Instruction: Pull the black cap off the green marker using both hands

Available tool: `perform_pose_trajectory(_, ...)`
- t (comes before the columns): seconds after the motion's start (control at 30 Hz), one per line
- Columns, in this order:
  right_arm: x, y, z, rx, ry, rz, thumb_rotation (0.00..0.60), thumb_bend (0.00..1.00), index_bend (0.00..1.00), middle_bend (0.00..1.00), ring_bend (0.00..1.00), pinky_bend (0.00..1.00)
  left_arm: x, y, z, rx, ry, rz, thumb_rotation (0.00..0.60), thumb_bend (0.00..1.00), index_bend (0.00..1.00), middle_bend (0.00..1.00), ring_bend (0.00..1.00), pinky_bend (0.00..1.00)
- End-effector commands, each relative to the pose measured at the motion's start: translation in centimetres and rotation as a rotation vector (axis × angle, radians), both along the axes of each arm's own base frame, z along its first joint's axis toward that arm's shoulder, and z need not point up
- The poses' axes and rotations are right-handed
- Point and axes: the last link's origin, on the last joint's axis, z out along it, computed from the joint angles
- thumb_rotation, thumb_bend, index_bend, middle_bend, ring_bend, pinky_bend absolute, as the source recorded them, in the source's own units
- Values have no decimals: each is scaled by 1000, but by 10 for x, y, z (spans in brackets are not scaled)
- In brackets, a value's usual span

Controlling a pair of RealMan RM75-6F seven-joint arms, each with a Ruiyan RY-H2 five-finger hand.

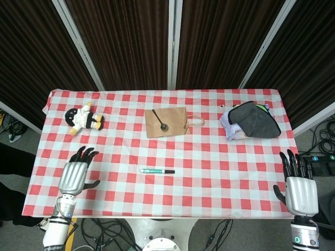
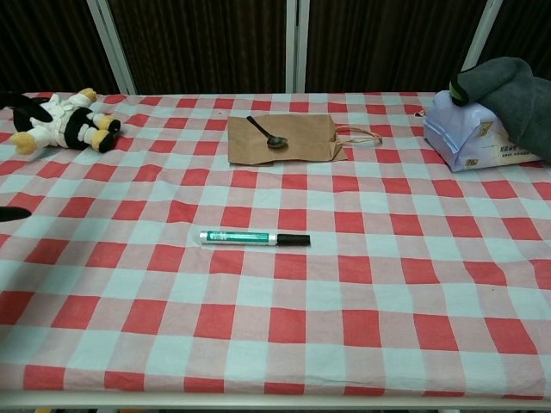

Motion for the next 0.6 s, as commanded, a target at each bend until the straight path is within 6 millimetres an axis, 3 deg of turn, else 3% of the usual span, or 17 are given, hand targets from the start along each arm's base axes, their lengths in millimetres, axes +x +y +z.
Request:
perform_pose_trajectory(0.03,-1,-4,-1,5,1,-2,600,105,0,0,0,0,27,17,-18,-36,13,-47,600,0,219,144,81,238)
perform_pose_trajectory(0.17,0,-6,-3,9,-4,4,600,106,0,0,0,0,58,28,-42,-92,27,-83,600,0,224,173,113,255)
perform_pose_trajectory(0.33,4,-9,-4,16,1,13,600,106,0,0,0,0,98,41,-77,-137,27,-126,600,0,310,300,243,383)
perform_pose_trajectory(0.6,7,-12,-4,30,13,11,600,106,0,0,0,0,133,57,-126,-252,94,-76,600,0,343,332,280,415)
